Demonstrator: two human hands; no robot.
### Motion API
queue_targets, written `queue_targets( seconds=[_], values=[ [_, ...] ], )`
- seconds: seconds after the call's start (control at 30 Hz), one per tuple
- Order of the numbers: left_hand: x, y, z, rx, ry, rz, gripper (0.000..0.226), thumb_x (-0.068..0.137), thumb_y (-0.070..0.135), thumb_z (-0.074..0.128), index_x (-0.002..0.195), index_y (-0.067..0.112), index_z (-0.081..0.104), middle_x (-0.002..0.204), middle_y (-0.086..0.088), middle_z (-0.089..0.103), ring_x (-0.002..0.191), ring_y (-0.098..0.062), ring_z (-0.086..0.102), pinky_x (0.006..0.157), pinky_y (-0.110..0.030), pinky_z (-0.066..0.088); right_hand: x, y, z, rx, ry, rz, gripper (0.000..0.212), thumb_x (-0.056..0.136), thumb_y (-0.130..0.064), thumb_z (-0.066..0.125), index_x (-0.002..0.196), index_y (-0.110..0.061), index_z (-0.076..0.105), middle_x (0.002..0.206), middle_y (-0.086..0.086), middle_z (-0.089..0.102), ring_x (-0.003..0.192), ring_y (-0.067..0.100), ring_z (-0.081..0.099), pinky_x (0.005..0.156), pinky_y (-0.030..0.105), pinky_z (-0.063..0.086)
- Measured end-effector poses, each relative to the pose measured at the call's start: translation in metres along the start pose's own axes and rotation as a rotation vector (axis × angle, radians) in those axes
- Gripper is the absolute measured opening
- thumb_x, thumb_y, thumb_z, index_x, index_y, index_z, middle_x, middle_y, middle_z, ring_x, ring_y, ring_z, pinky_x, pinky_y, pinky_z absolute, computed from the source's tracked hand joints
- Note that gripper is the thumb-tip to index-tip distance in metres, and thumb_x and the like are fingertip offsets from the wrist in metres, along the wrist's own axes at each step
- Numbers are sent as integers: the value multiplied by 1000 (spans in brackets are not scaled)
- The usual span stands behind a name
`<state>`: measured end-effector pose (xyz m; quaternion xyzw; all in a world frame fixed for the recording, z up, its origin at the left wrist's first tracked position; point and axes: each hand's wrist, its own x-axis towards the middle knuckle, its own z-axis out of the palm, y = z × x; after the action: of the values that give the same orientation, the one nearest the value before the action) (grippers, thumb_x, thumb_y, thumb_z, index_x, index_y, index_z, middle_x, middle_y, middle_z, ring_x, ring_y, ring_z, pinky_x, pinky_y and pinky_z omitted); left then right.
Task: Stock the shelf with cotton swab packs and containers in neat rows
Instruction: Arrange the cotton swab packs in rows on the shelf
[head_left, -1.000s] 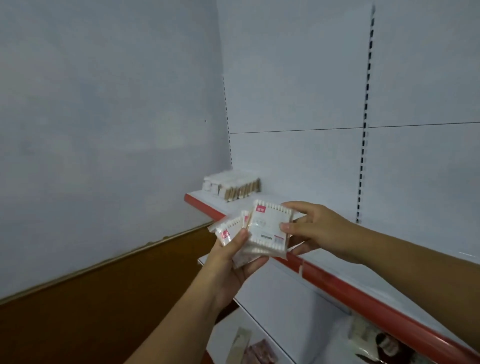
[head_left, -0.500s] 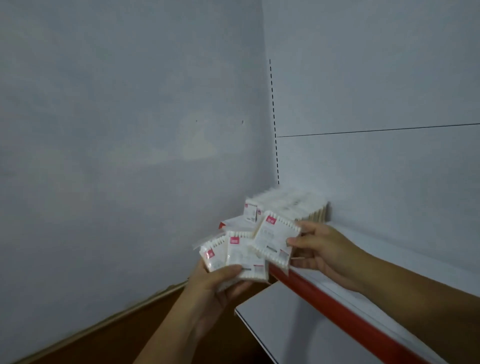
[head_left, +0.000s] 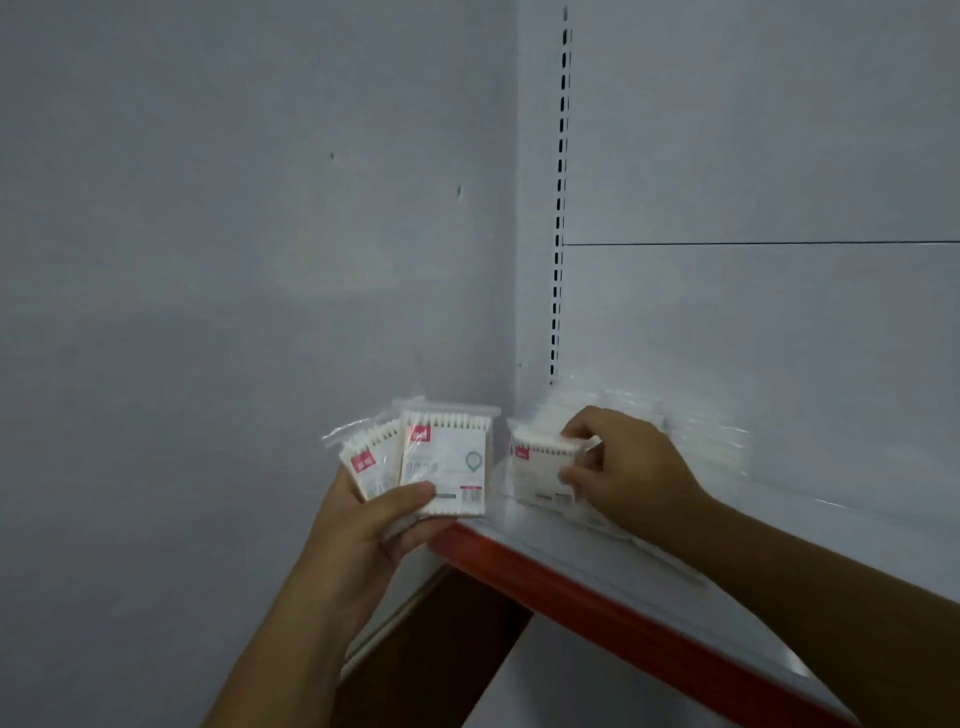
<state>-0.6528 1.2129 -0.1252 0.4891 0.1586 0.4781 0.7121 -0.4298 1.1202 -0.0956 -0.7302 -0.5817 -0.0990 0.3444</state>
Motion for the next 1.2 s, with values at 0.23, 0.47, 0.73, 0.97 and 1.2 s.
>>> queue_targets(
  seconds=[0.23, 0.47, 0.73, 0.97, 1.2],
  values=[
    [69, -33, -29, -94, -204, -216, 66, 56, 6, 73, 119, 6, 57, 104, -19, 71, 89, -35, 71, 60, -34, 59, 16, 5, 53, -420, 93, 9, 34, 70, -32, 81, 98, -15, 73, 96, 2, 65, 90, 26, 56, 76, 40, 47],
    [91, -56, -21, -183, -393, -324, 36, 62, -4, 67, 90, 17, 75, 98, -19, 73, 85, -35, 72, 60, -36, 59, -2, -17, 28, -64, 421, 192, 28, 88, -38, 60, 113, -27, 65, 109, -16, 62, 104, 0, 53, 91, 23, 43],
    [81, -57, 31, -156, -384, -354, 66, 56, 43, 87, 111, 14, 64, 101, -12, 74, 87, -29, 72, 59, -36, 59, -22, -35, -4, 420, 370, 396, 27, 71, -20, 82, 88, -34, 66, 85, -9, 71, 77, 9, 69, 63, 26, 59],
    [89, -50, 19, -403, -153, -418, 32, 70, 29, 55, 88, 12, 75, 93, -14, 74, 76, -34, 72, 52, -42, 59, -27, -3, 12, 0, 267, 452, 33, 72, -31, 81, 92, -38, 56, 87, -18, 61, 74, 3, 66, 63, 18, 54],
    [74, -54, 32, -189, -220, -206, 27, 86, -1, 44, 86, 10, 68, 77, 11, 74, 71, -5, 71, 55, -18, 55, -35, 1, 17, -77, 359, 331, 21, 81, -35, 72, 101, -28, 70, 117, -15, 54, 104, 1, 49, 87, 24, 47]
  ],
)
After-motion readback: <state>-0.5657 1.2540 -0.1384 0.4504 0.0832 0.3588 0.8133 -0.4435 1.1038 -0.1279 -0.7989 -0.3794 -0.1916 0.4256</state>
